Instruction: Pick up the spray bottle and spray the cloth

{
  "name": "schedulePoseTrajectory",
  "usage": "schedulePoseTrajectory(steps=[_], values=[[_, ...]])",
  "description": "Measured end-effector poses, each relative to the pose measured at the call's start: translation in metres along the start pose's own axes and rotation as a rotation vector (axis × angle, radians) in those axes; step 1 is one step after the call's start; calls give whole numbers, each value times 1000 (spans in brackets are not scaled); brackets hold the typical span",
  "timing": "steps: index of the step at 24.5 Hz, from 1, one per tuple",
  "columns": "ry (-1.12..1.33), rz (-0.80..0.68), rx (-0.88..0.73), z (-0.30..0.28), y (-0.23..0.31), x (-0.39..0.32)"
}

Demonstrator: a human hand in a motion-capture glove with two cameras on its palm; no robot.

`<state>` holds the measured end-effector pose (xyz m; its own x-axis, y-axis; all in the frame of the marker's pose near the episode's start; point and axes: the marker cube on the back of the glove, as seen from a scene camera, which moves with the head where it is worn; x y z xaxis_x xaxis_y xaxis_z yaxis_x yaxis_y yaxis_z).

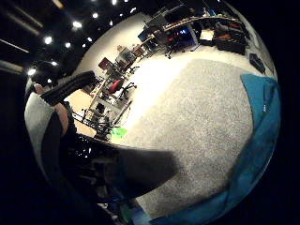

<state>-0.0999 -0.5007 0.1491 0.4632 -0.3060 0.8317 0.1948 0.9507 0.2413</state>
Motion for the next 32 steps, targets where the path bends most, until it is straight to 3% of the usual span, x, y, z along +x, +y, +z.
schedulePoseTrajectory(steps=[7,16,22,27,32], values=[[-36,-4,-8,-1,0,-2],[-14,54,-165,-4,16,8],[17,81,-186,-27,30,7],[207,86,-155,-68,61,3],[575,116,-229,-143,141,-36]])
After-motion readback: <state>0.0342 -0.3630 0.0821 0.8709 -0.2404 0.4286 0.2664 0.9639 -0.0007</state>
